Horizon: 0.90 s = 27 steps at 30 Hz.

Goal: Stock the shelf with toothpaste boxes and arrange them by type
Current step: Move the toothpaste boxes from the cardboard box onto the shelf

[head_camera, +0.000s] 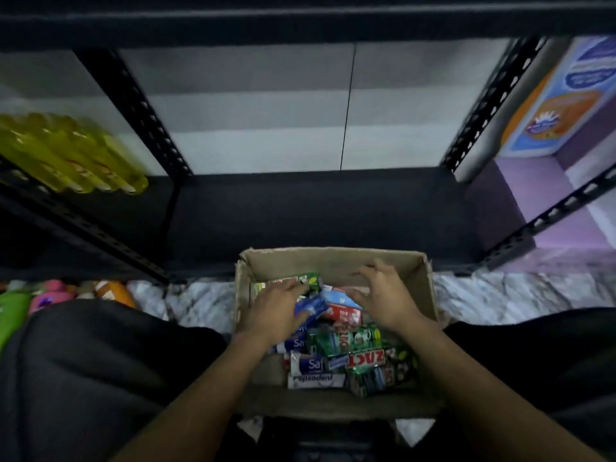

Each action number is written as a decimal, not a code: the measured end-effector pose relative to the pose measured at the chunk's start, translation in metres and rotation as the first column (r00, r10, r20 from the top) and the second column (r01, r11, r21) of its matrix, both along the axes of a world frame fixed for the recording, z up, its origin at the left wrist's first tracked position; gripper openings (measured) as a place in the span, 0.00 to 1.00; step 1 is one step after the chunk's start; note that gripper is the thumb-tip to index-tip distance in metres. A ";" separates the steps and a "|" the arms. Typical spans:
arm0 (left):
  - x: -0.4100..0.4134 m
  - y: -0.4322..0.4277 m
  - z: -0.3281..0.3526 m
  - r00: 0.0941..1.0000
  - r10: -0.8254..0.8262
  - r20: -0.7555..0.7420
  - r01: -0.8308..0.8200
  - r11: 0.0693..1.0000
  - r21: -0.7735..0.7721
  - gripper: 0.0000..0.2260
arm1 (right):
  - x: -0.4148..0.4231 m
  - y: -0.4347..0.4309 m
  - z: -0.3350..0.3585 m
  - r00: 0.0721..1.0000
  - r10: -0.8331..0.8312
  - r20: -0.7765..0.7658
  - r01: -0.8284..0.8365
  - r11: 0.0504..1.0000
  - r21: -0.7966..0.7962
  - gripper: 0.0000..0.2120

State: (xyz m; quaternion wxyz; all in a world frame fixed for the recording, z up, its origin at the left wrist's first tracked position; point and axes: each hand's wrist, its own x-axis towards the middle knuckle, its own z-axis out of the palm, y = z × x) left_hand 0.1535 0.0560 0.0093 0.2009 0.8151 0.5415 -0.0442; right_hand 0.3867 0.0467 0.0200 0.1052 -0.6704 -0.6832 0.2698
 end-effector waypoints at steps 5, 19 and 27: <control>-0.007 -0.007 -0.057 0.996 0.076 -0.040 -0.083 0.970 -0.226 0.23 | 0.020 -0.021 -0.052 1.000 -0.009 0.001 0.009 0.967 -0.255 0.18; 0.002 -0.029 -0.134 0.951 0.301 -0.072 -0.304 0.867 -0.395 0.22 | 0.039 -0.059 -0.123 0.994 -0.045 0.099 0.092 0.837 -0.540 0.21; 0.000 -0.022 -0.145 0.948 0.296 -0.118 -0.318 0.854 -0.412 0.22 | 0.030 -0.043 -0.113 0.993 -0.072 0.095 0.112 0.833 -0.542 0.23</control>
